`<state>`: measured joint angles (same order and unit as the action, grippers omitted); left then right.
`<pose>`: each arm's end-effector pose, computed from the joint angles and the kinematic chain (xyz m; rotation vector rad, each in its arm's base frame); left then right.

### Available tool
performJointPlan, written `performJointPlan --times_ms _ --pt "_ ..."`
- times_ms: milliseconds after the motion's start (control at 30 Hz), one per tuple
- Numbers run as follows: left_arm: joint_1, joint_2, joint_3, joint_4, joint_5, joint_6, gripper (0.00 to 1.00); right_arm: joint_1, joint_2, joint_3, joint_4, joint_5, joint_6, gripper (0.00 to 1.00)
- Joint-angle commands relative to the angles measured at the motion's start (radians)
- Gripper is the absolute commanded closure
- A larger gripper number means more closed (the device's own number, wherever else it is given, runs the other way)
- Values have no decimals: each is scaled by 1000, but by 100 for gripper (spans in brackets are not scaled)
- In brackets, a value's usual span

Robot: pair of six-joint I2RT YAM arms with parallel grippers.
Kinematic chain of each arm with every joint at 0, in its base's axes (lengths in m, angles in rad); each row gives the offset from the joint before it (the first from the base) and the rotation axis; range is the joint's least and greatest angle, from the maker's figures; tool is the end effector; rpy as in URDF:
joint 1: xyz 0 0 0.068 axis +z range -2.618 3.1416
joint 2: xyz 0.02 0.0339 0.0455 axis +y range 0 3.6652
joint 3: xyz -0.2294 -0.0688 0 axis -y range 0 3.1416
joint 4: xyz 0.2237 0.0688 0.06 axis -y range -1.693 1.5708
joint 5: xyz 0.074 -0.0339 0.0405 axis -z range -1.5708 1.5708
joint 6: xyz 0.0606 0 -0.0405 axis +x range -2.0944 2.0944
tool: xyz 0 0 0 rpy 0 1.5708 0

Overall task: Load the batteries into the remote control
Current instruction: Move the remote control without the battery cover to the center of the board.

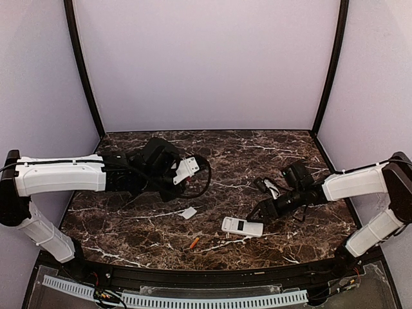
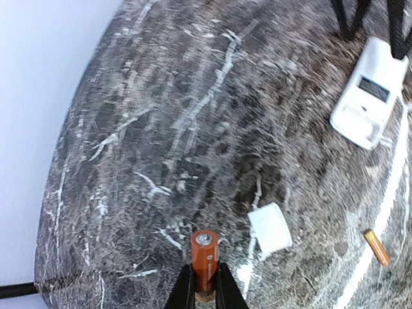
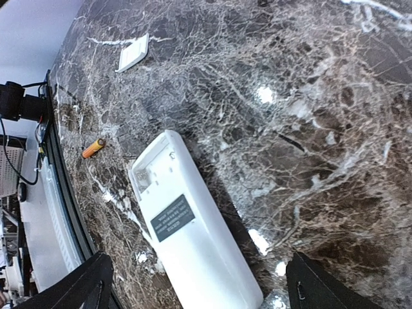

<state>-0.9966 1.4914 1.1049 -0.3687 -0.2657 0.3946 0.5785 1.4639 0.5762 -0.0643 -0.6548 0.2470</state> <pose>0.1916 -0.2668 0.2226 1.3658 1.8424 -0.0010 0.1925 0.1698 0.1065 -0.7085 2.5216 1.1440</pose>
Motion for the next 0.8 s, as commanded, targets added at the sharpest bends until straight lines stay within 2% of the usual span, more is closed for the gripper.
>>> performJointPlan --times_ms 0,100,300,400,600,767 --pt "5 -40 -13 120 -218 -229 100 2 -57 36 -91 116 -80 7" --pt "12 -49 -9 147 -183 -318 100 32 -69 34 -86 130 -90 11" --pt "27 1 10 156 45 -472 100 98 -31 63 -114 143 -115 17" --pt "28 16 -18 202 162 -486 100 125 15 95 -146 161 -125 19" --pt "35 -20 -93 281 157 -524 100 186 87 148 -194 203 -143 21" --pt "42 -24 -108 267 204 -538 100 222 142 187 -230 225 -163 24"
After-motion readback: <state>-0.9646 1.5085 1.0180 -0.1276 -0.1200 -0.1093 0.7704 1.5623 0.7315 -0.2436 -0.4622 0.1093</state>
